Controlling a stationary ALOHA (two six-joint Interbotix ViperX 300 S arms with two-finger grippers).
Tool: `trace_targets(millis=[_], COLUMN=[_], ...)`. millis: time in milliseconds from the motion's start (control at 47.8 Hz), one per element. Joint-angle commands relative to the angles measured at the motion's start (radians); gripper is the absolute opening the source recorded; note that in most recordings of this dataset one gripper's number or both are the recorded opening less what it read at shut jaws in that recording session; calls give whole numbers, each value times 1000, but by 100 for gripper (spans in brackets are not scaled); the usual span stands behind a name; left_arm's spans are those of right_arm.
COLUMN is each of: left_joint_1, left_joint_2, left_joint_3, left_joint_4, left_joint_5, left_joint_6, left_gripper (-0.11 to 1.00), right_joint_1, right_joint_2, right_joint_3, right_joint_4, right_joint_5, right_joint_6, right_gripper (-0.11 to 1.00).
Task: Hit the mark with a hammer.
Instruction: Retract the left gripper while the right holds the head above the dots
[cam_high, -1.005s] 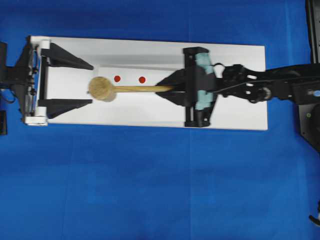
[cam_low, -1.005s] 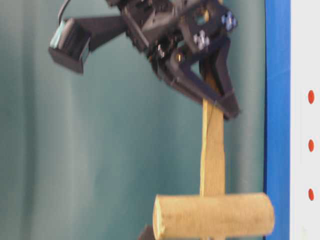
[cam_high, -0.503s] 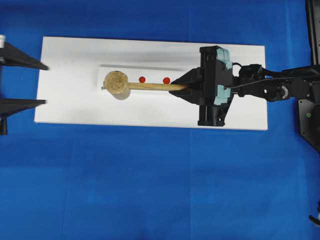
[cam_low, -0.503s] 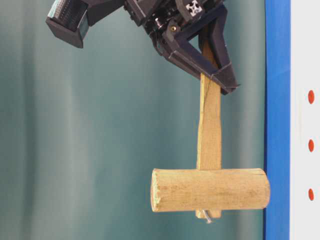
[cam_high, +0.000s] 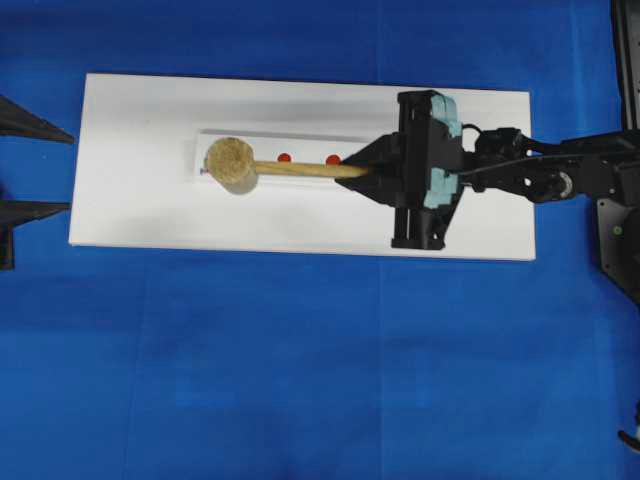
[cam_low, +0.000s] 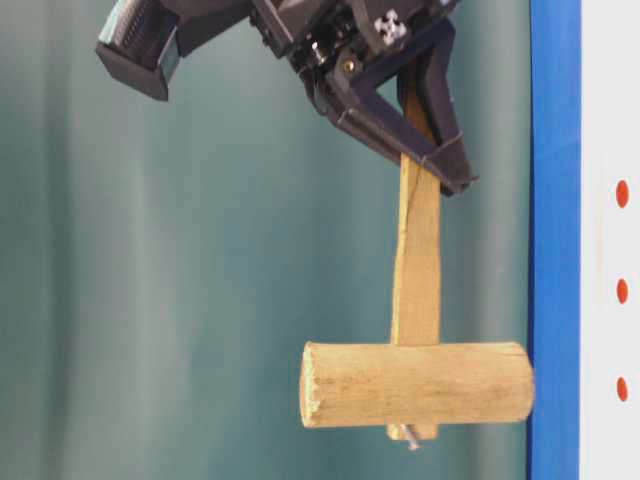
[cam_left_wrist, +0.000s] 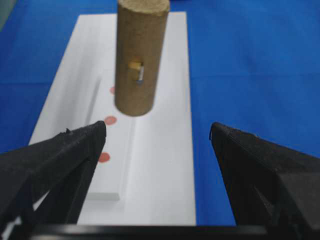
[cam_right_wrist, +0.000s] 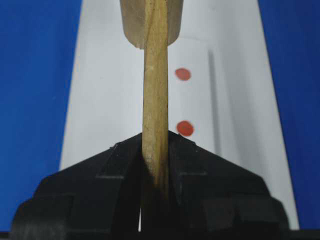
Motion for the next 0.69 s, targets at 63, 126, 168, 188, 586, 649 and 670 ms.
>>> trace_targets(millis=[63,126,168,188,586,649,670], left_joint_1=[3,3,3,3,3,3,5], left_joint_2=[12,12,11,11,11,11,11], left_joint_3=[-9,-9,-9,-9,-9,-9,-9], left_joint_4=[0,0,-2,0,0,0,0], left_joint_5=[-12,-11,-12,-12,-12,-14,-14], left_joint_6=[2,2,2,2,2,2,2], left_gripper=[83,83,83,83,83,83,83], right_joint_1=[-20,-23,-28,-29,-57,-57,-57], right_joint_2=[11,25,31,35,43,44,46], right_joint_3=[-58,-72,-78,-80,-84,-84,-84], right_joint_4=[2,2,2,2,2,2,2], right_joint_5=[-28,-28,-26,-26,-31,-34,-35], right_joint_6=[2,0,0,0,2,2,2], right_gripper=[3,3,3,3,3,3,3])
